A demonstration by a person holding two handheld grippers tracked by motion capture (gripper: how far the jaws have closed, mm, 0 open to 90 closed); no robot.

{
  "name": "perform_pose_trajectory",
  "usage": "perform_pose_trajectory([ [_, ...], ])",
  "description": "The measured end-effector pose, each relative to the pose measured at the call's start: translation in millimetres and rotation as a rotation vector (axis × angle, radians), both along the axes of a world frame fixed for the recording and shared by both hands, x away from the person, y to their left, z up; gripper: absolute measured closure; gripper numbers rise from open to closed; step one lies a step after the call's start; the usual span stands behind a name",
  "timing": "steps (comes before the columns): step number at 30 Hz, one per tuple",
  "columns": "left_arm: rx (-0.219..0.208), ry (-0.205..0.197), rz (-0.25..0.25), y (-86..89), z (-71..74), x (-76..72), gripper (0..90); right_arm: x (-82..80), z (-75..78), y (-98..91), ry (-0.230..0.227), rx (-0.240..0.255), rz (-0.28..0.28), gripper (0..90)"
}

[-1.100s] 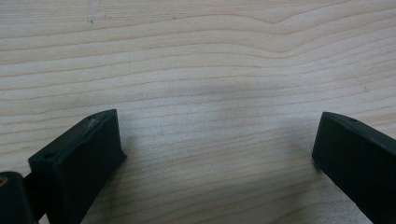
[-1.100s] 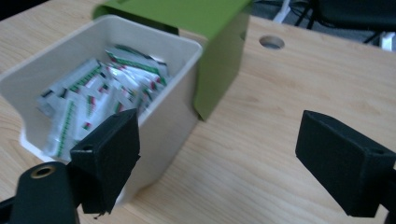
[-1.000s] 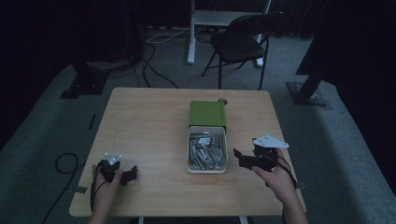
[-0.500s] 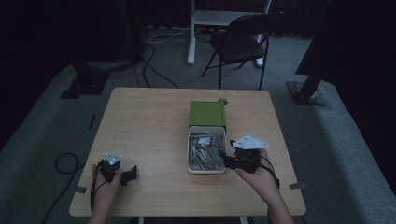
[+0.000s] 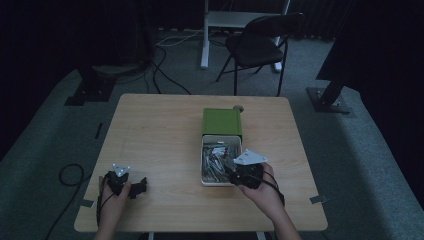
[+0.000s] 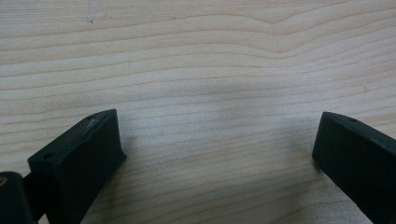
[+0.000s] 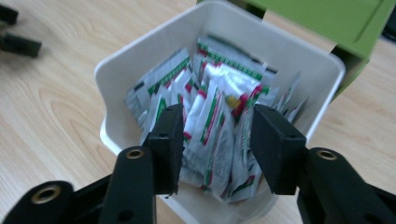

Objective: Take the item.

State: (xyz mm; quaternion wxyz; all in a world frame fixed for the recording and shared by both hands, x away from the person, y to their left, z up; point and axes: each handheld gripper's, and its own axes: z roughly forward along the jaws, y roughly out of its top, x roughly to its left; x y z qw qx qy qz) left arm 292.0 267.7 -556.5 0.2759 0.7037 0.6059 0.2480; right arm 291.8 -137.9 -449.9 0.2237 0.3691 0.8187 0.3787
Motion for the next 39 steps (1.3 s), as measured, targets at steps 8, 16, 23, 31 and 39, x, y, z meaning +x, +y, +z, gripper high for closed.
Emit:
perform_pose_trajectory([
  [8, 0.001, 0.0, -0.001, 0.0, 0.0, 0.0, 2.1, 1.9, -13.4, 7.0, 0.015, -0.022, -0.023, 66.8],
  [16, 0.0, 0.0, -0.001, 0.0, 0.0, 0.0, 2.1, 5.7, -23.8, 12.2, 0.031, -0.061, -0.043, 72.5],
  [23, 0.0, 0.0, 0.0, 0.0, 0.0, 0.0, 2.1, 7.0, -32.8, 15.3, 0.047, -0.085, -0.058, 74.3],
  [31, 0.001, 0.0, -0.001, 0.0, 0.0, 0.0, 2.1, 4.1, -41.4, 20.8, 0.042, -0.139, -0.077, 77.0],
  [39, 0.0, 0.0, 0.0, 0.0, 0.0, 0.0, 2.1, 1.3, -50.8, 23.8, 0.03, -0.191, -0.093, 79.3],
])
